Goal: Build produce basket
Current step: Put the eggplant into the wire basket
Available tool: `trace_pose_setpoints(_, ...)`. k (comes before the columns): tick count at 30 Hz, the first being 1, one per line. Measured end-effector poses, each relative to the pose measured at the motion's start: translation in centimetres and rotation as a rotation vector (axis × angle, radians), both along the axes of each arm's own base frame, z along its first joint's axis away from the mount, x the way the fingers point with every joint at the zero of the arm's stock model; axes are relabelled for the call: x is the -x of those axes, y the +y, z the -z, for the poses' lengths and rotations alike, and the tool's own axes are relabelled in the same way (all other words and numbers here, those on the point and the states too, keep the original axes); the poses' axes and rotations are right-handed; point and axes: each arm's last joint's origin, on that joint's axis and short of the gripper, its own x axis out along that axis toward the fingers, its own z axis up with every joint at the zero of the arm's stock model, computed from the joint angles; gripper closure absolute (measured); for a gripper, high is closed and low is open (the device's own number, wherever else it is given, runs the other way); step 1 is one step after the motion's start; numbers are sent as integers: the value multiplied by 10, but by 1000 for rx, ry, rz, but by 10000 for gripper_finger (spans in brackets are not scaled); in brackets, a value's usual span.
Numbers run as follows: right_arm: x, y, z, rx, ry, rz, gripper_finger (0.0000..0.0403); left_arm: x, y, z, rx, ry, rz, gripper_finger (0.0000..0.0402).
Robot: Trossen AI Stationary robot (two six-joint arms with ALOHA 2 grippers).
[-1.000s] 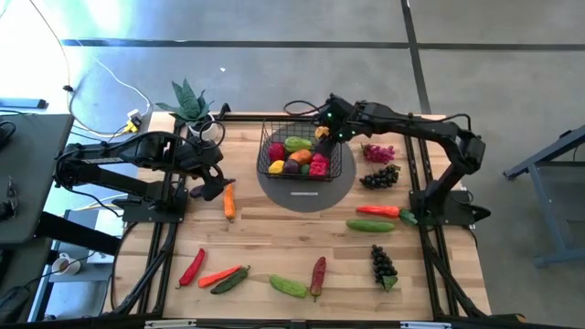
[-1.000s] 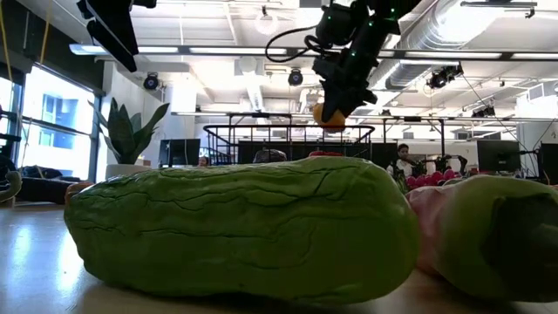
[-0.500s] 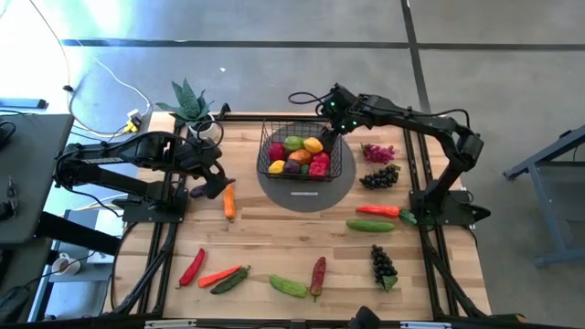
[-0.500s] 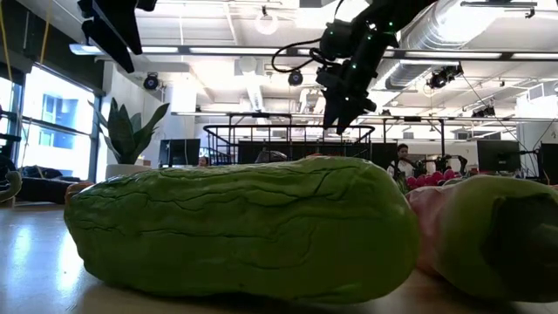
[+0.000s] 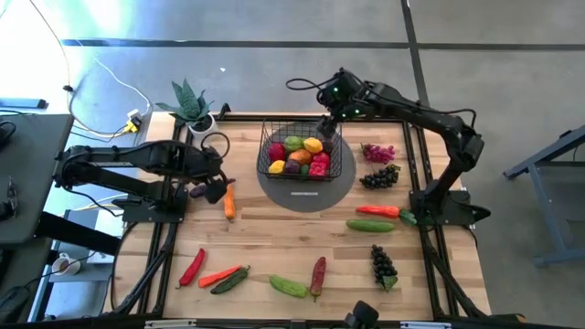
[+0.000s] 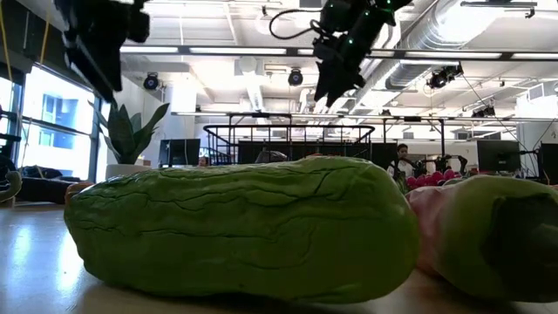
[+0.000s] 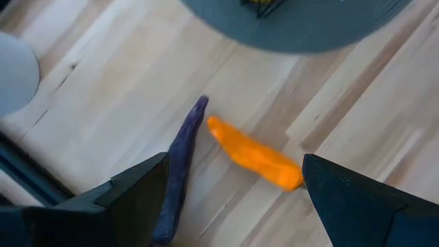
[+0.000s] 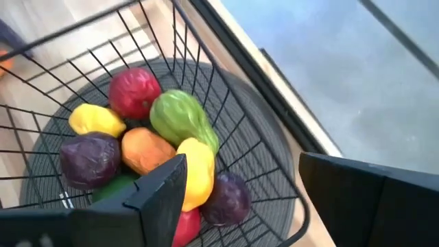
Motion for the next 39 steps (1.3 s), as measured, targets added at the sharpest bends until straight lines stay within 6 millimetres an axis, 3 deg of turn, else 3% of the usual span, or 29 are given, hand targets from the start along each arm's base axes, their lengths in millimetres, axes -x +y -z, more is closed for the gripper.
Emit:
trace_pose_setpoints(6,0,0,-13,25,-18,-14,139,7,5,26,11,112,29,78)
trace_pose_setpoints(13,1,0,-13,31,2,-34,139,12,21,55,100,232,-67,78)
trace_pose_setpoints(24,1,1,-13,3,-13,6,139,-4,48,85,152,445,-5,78)
trace_pose_setpoints(33,1,1,-12,-15,-18,28,139,-15,53,108,244,573,155,78)
trace_pose_setpoints(39,2,1,-12,-30,-19,45,139,-19,58,118,272,600,165,78)
